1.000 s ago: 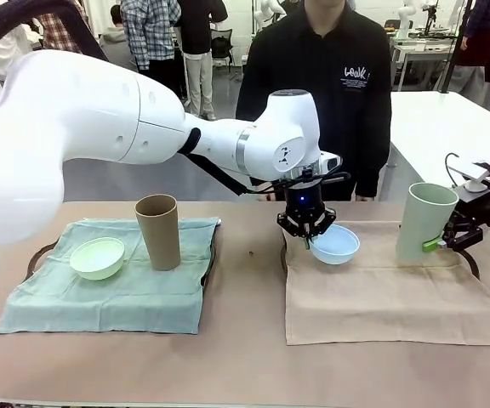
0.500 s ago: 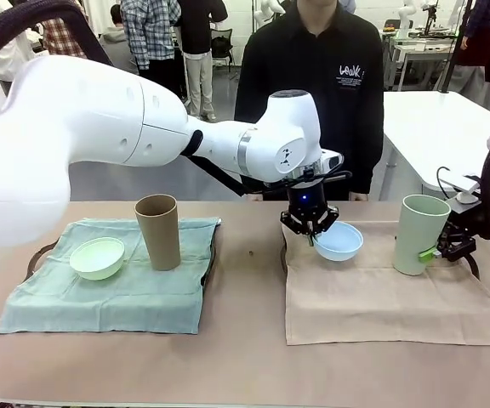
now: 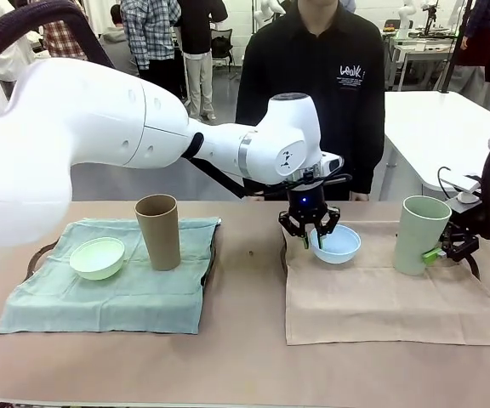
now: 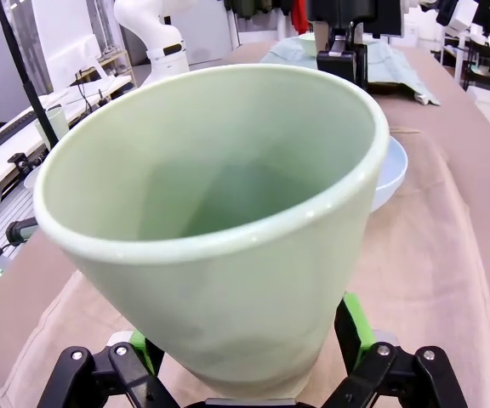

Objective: Set up a tray with a mat and arrange the tableware.
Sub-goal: Place the Picnic Bowl and Reusable plastic cup back onto the Handle tray in front of the human's position.

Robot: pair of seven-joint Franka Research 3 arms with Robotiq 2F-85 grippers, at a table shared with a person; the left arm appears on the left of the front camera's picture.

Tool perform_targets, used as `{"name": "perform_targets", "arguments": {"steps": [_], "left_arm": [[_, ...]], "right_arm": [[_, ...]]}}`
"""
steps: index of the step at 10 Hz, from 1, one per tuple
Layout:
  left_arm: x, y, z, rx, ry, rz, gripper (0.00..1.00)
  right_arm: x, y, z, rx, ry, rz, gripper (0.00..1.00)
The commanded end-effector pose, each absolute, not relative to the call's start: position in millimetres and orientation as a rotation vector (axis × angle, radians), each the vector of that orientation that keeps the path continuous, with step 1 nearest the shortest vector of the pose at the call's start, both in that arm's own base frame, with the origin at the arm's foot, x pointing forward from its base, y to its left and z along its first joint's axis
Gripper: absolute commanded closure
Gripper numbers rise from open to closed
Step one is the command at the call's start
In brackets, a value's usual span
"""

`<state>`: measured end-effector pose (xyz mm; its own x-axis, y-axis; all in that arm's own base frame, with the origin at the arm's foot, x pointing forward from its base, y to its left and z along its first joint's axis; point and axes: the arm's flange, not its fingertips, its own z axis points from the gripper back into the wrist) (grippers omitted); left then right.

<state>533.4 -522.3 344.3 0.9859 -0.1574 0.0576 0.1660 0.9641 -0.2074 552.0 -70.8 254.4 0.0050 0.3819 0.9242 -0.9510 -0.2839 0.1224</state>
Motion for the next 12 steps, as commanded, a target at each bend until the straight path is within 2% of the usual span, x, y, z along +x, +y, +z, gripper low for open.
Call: {"name": "perform_targets", "arguments": {"steps": [1,2,7,8,12], "left_arm": [[534.7,-520.0,346.1,-0.226,-0.004,-0.190,0.00],[533.8,-518.9,347.1,-0.220,0.004,-0.194,0.53],[526.3,-507.7,359.0,-0.250,-0.003,-0.212,0.04],[524.4,-503.7,362.9,-0.257,-0.012,-0.211,0.00],[499.5,-457.4,414.2,-0.243,-0.122,-0.176,0.00]], "right_arm": [[556.3,-70.2,260.7,1.143,-0.683,1.505,0.00],[555.6,-71.7,264.5,1.131,-0.674,1.476,0.00],[550.0,-111.2,287.4,1.033,-0.666,1.412,0.00],[546.5,-120.3,293.5,1.022,-0.668,1.403,0.00],[520.2,-146.8,339.1,0.908,-0.572,1.295,0.00]]}}
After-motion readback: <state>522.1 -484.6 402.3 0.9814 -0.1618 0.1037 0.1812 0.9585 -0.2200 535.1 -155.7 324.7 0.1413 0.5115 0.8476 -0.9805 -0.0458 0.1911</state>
